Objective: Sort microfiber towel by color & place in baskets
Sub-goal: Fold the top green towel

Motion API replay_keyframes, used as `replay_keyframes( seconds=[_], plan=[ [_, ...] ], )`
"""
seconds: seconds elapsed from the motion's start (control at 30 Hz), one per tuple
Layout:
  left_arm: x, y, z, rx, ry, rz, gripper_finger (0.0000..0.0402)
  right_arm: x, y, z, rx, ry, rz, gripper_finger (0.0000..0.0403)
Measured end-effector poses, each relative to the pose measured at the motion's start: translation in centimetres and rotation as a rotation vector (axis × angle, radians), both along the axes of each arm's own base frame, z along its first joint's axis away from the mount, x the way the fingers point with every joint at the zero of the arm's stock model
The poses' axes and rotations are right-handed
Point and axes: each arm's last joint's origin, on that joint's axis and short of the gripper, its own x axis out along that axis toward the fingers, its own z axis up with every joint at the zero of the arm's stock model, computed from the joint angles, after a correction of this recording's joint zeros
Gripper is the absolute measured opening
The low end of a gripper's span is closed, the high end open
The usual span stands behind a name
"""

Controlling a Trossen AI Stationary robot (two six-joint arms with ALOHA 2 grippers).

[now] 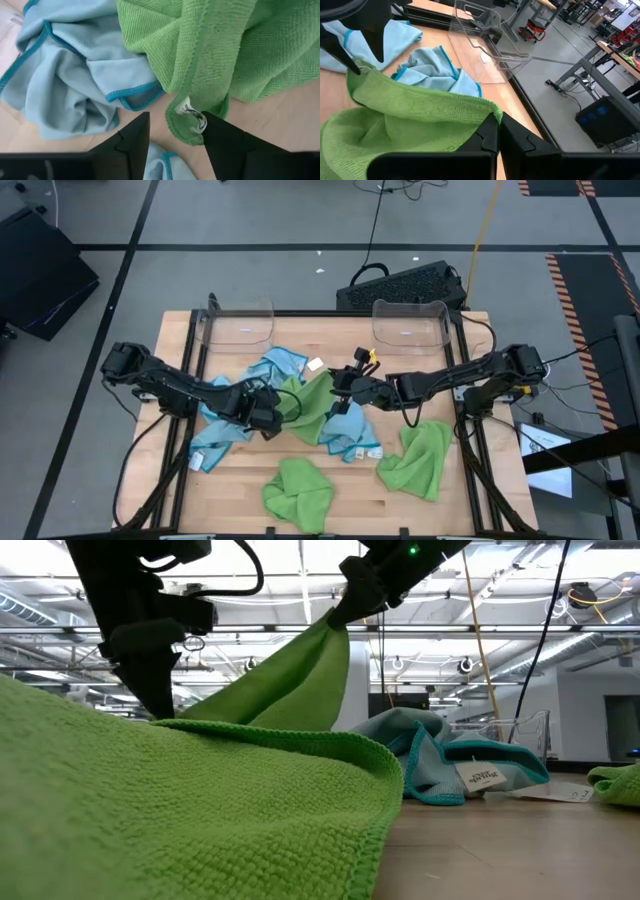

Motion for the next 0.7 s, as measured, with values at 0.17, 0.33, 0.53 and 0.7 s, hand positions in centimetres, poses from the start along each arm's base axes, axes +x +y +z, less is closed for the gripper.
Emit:
replay_keyframes(
  seconds=[0.17,0.33,0.53,0.7],
  plan=[
    [0.02,0.02,0.01,0.013,0.002,-0.013,0.0155,0.0,0.0,0.0,0.0,0.0,0.0,0.0],
    [-0.14,0.06,0.0,0.029,0.019,-0.022,0.0109,0.0,0.0,0.0,-0.001,0.001,0.001,0.0],
    [-0.49,0.12,-0.07,0.035,0.068,-0.049,0.0032,0.0,0.05,0.0,-0.007,0.005,0.006,0.0],
    [-0.58,0.34,0.27,0.11,0.063,-0.082,0.0005,-0.11,0.16,0.39,0.008,0.0,0.056,0.0]
  ],
)
